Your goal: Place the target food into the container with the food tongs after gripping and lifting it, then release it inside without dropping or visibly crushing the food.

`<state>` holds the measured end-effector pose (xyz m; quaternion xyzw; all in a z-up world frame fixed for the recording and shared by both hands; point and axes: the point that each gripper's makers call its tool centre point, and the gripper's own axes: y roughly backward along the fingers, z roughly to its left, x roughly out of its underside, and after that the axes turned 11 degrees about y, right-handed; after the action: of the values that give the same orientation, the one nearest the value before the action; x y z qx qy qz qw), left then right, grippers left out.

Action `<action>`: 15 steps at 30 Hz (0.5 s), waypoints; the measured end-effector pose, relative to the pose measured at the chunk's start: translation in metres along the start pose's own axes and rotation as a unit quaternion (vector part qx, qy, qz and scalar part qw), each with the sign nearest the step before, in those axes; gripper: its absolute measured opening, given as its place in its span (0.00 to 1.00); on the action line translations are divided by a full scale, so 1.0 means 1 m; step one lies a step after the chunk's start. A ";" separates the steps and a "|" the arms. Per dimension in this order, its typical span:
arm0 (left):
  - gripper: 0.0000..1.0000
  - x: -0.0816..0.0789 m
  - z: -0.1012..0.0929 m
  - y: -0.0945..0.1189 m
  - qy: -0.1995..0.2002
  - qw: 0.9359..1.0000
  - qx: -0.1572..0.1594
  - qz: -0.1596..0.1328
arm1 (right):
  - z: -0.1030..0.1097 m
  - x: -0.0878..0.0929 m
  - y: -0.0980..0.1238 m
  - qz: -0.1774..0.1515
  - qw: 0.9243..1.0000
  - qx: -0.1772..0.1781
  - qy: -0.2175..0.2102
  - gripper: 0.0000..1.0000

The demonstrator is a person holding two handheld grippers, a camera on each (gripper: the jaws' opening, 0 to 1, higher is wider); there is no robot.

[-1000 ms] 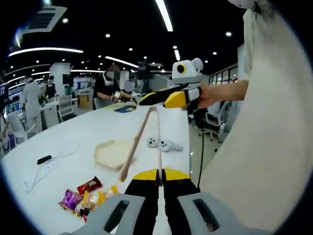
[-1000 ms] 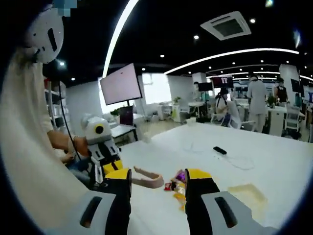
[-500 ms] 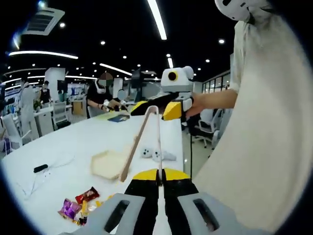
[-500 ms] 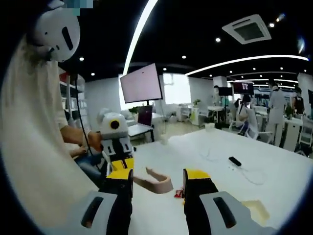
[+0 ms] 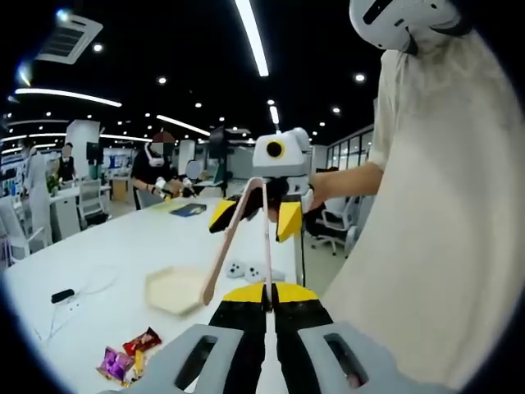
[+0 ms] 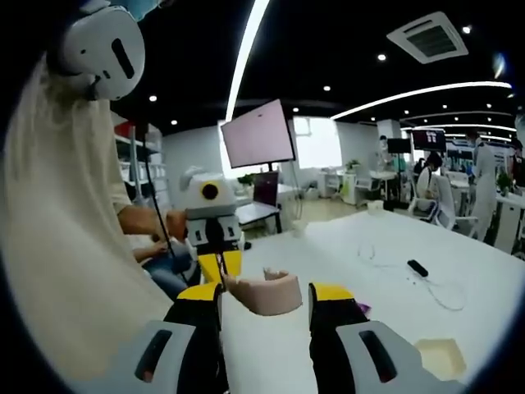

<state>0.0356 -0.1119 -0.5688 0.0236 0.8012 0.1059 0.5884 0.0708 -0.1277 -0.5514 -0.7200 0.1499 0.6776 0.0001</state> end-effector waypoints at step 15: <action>0.00 0.012 -0.013 -0.004 -0.003 0.999 0.025 0.027 | 0.028 0.008 -0.022 0.028 0.997 -0.066 0.030 0.42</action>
<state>0.0197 -0.1162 -0.5767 0.0601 0.8010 0.1017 0.5869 0.0485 -0.1026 -0.5659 -0.7341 0.1249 0.6637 -0.0707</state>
